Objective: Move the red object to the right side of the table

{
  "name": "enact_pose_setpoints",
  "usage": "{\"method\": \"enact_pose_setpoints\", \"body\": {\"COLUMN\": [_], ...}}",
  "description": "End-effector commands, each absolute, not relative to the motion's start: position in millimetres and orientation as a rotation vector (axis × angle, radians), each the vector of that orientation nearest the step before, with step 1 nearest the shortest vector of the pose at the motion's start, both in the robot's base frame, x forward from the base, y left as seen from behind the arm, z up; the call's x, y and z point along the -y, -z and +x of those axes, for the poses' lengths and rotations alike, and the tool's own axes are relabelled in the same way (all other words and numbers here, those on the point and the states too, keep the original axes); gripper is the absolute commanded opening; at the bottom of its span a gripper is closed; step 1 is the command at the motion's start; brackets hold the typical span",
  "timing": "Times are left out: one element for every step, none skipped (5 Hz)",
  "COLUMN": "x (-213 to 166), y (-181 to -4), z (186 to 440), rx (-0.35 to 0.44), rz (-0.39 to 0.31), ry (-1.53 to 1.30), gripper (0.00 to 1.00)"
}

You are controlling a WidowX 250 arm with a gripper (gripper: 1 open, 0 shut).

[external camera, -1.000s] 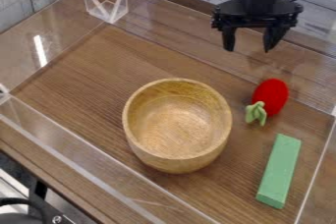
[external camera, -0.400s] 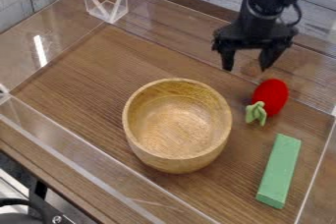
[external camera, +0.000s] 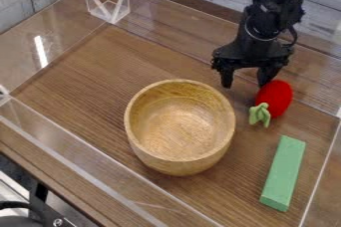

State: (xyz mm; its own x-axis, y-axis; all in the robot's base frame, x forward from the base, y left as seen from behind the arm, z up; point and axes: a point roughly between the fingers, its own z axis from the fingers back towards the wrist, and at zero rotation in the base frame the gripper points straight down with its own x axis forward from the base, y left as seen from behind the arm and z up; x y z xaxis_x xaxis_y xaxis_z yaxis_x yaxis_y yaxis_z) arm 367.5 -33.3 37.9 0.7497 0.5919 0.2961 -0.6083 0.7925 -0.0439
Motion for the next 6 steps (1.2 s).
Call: {"method": "enact_pose_setpoints", "body": {"x": [21.2, 21.9, 22.4, 27.9, 23.4, 19.0], "y": [-47.5, -48.3, -51.3, -53.6, -59.1, -65.1], "z": [373.0, 372.1, 372.1, 375.3, 374.7, 374.3], "rx": [0.344, 0.342, 0.342, 0.337, 0.334, 0.333], "rz": [0.037, 0.046, 0.055, 0.038, 0.027, 0.021], "ry": [-0.643, -0.674, -0.702, -0.678, -0.699, -0.722], "gripper": [1.0, 0.0, 0.0, 1.0, 1.0, 1.0]}}
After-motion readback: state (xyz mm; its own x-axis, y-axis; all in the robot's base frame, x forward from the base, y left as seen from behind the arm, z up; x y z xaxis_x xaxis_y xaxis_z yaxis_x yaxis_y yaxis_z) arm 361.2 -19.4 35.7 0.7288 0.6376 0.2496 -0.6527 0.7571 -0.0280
